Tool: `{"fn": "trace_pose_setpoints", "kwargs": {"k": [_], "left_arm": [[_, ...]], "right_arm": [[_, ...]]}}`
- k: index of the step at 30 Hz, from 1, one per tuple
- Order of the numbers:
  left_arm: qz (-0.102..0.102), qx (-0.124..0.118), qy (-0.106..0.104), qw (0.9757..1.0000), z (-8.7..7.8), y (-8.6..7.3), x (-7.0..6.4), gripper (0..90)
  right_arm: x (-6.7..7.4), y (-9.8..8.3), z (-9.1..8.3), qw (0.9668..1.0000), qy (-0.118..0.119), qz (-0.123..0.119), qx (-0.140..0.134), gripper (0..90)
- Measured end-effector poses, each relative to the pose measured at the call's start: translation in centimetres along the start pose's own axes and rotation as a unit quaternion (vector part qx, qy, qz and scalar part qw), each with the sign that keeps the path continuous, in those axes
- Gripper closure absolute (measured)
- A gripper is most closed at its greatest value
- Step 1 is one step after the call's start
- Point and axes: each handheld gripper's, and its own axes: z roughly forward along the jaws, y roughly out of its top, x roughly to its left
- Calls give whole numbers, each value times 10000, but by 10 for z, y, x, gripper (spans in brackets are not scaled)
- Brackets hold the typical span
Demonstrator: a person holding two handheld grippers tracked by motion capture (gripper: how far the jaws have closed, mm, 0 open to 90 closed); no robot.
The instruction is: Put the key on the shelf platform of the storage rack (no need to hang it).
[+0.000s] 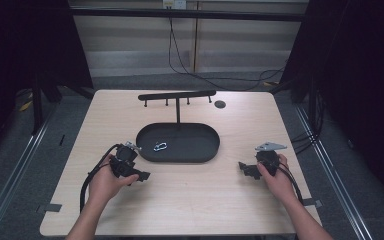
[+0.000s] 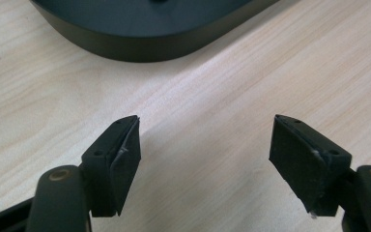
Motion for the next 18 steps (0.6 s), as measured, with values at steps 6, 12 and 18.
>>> {"fn": "trace_pose_setpoints", "kwargs": {"k": [6,12,18], "left_arm": [[31,29,3,10000,0,-6,0,267],[67,40,23,10000,3,-14,1,262],[155,10,107,9998,6,-23,-2,259]], "right_arm": [[0,0,0,10000,-1,0,0,113],[0,0,0,10000,-1,1,0,113],[0,0,0,10000,0,-3,-2,113]]}}
